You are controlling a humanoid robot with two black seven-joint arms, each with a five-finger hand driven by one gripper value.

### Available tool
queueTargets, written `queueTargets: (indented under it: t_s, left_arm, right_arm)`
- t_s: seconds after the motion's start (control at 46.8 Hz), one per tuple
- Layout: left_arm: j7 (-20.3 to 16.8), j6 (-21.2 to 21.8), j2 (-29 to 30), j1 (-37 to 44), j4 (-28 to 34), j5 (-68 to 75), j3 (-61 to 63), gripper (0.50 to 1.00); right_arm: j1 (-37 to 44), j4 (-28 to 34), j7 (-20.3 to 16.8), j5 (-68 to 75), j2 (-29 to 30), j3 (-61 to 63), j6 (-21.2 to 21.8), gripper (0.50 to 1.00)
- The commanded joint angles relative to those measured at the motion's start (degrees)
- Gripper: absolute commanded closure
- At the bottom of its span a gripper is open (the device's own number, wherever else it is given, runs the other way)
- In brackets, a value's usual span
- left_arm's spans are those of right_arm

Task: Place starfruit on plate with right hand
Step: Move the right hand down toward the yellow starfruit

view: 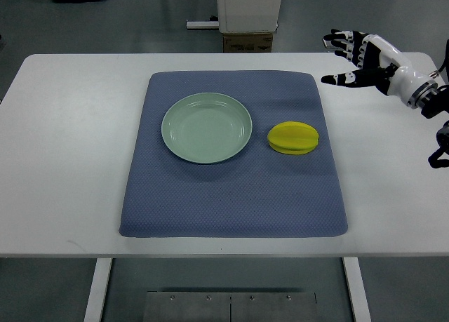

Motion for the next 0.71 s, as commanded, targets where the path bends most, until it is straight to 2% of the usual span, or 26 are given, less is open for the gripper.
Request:
queueTargets:
  t_s: [0.0,0.235,0.449,0.684]
  left_arm:
    - [0.0,0.0,0.0,0.0,0.0,0.0,0.1,0.500]
    - [0.0,0.0,0.0,0.0,0.0,0.0,0.1,0.500]
    - [0.0,0.0,0.0,0.0,0.0,0.0,0.1,0.500]
    - [0.0,0.0,0.0,0.0,0.0,0.0,0.1,0.500]
  right_arm:
    - [0.1,0.3,0.3,-3.0,0.1,-1.5,-0.1,0.500]
    - [0.4,0.4,2.5,-9.2,0.3,-7.2,-0.2,0.500]
    - [0.3,0.4,3.0,-13.8,1.0,-10.6,-1.1,0.500]
    - [0.3,0.2,3.0,-14.7,2.5,-13.9,-4.2,0.500]
